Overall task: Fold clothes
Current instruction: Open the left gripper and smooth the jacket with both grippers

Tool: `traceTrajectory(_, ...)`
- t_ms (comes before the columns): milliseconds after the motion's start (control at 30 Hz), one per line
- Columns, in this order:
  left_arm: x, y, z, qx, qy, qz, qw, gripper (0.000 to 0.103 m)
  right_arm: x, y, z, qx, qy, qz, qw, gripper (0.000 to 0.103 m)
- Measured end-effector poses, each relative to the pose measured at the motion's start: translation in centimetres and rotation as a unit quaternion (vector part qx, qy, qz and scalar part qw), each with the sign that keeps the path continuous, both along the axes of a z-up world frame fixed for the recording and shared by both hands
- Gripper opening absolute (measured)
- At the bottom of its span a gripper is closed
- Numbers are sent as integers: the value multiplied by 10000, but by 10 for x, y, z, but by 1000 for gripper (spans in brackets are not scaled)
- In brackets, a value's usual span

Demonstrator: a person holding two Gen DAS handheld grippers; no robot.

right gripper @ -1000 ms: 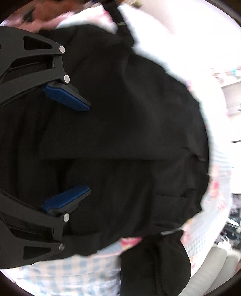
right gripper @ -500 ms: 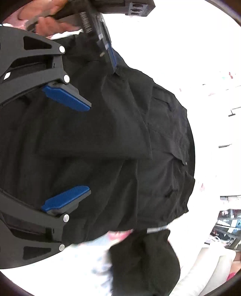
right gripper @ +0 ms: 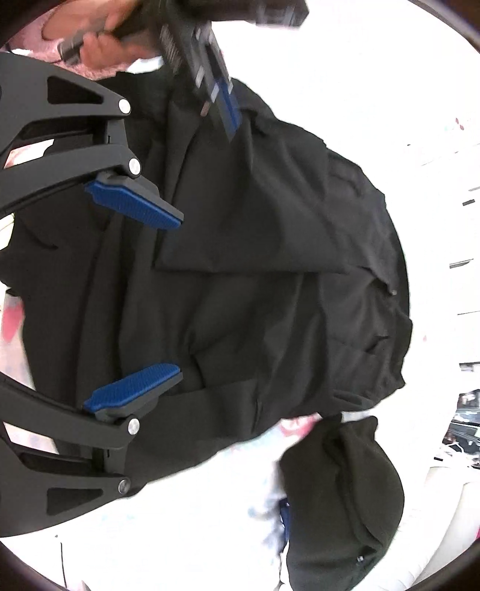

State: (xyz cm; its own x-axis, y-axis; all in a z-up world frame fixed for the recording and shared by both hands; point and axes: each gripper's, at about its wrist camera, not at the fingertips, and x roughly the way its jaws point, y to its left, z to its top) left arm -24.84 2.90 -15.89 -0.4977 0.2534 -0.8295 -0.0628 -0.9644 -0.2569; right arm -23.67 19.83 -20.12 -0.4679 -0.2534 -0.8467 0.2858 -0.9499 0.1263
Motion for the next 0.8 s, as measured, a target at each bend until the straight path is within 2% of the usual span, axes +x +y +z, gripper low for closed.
traceTrajectory(67, 6, 4, -12, -235, -276, -83, 9993, 50, 6, 11, -6, 282, 67, -158, 9995, 82)
traceTrajectory(133, 23, 2, -19, -405, -415, -89, 9983, 52, 12, 23, -19, 602, -142, -333, 9975, 82)
traceTrajectory(167, 33, -1, -21, -337, -400, -86, 9986, 55, 18, 32, -28, 759, -304, -448, 9956, 82)
traceTrajectory(200, 46, -7, -19, -197, -358, -63, 9991, 55, 25, 38, -36, 712, -464, -491, 9952, 81)
traceTrajectory(267, 70, -16, -15, 113, -178, -45, 9998, 55, 44, 52, -45, 333, -705, -620, 9950, 80)
traceTrajectory(400, 105, -39, -11, 993, 175, 195, 9947, 59, 61, 55, -40, -399, -656, -555, 9955, 81)
traceTrajectory(467, 108, -42, -32, 1054, -244, 406, 9933, 59, 61, 45, -49, -748, -739, -417, 9936, 81)
traceTrajectory(500, 113, -43, -35, 955, -355, 441, 9938, 57, 60, 38, -58, -874, -840, -338, 9921, 79)
traceTrajectory(533, 119, -44, -37, 878, -442, 472, 9940, 56, 60, 32, -68, -694, -1044, -362, 9915, 77)
traceTrajectory(567, 126, -46, -35, 926, -398, 484, 9937, 56, 59, 27, -79, -420, -1217, -386, 9909, 75)
traceTrajectory(633, 143, -57, -31, 1131, -231, 593, 9915, 58, 68, 27, -75, -718, -1103, -241, 9910, 74)
traceTrajectory(667, 150, -66, -32, 1259, -192, 753, 9890, 58, 72, 27, -73, -869, -1048, -169, 9905, 74)
traceTrajectory(767, 157, -91, -45, 1736, -294, 1313, 9756, 58, 66, 31, -74, -1680, -1222, -85, 9781, 74)
traceTrajectory(800, 159, -98, -47, 1914, -303, 1454, 9702, 58, 65, 30, -75, -1763, -1235, -78, 9765, 74)
